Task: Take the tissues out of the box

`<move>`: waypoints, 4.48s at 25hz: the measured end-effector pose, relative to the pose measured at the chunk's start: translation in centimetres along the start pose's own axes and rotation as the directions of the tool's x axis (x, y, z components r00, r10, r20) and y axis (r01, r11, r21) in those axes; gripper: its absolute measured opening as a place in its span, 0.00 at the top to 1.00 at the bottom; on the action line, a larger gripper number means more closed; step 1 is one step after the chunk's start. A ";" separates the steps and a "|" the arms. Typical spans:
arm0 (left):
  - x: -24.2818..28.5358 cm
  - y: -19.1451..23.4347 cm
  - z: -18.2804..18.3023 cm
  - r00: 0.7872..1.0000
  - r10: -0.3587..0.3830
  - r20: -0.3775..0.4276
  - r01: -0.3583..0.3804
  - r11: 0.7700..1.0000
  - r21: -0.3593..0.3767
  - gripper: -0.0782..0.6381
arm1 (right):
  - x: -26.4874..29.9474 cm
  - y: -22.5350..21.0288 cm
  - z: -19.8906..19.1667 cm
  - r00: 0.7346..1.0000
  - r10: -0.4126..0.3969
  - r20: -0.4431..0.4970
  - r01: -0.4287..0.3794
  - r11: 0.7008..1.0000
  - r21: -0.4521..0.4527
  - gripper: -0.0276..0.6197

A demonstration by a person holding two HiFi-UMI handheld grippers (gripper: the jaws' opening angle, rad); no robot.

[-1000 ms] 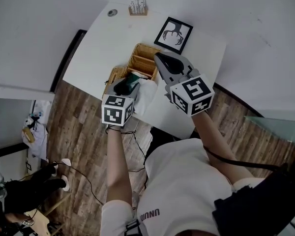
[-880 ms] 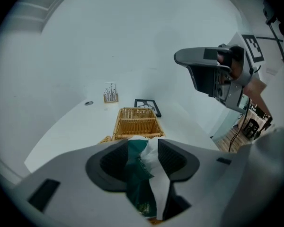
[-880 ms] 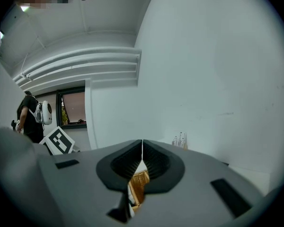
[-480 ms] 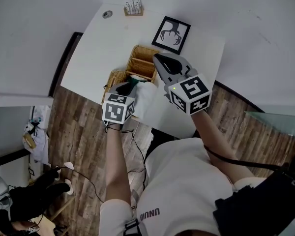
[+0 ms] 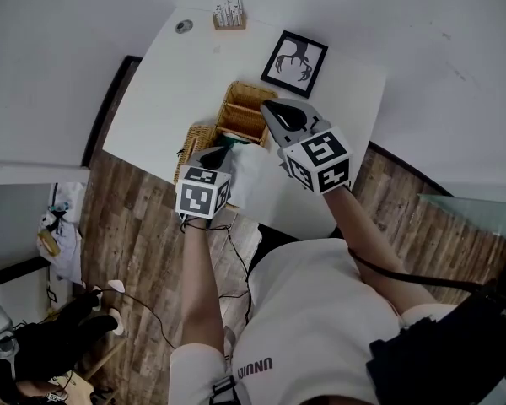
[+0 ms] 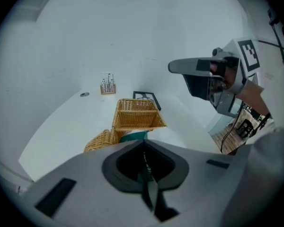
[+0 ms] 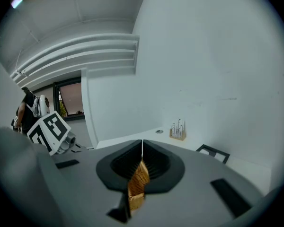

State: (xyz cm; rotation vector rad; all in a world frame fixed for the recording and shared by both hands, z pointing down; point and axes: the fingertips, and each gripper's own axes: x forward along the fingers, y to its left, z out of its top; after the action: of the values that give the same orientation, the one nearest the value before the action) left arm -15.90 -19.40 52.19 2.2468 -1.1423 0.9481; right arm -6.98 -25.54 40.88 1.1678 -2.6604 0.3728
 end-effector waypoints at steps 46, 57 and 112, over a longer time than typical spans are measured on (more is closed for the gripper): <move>-5.2 -1.9 1.6 0.957 -0.070 0.281 0.121 0.978 -0.168 0.88 | 3.6 0.2 -11.2 0.958 0.101 -0.267 -0.085 0.994 0.071 0.93; -6.0 -2.0 1.8 0.951 -0.069 0.300 0.123 0.979 -0.164 0.88 | 3.8 0.0 -11.2 0.960 0.083 -0.268 -0.071 0.996 0.055 0.93; -14.6 0.5 9.1 0.800 0.140 0.583 -0.029 0.980 -0.196 0.88 | 2.3 0.6 -0.7 0.997 0.055 -0.046 -0.056 0.998 -0.026 0.93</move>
State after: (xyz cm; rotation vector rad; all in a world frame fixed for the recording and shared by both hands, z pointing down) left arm -19.07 -17.96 35.36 2.4228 -1.5245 0.1244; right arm -8.90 -26.47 42.08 1.0668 -2.6549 0.3660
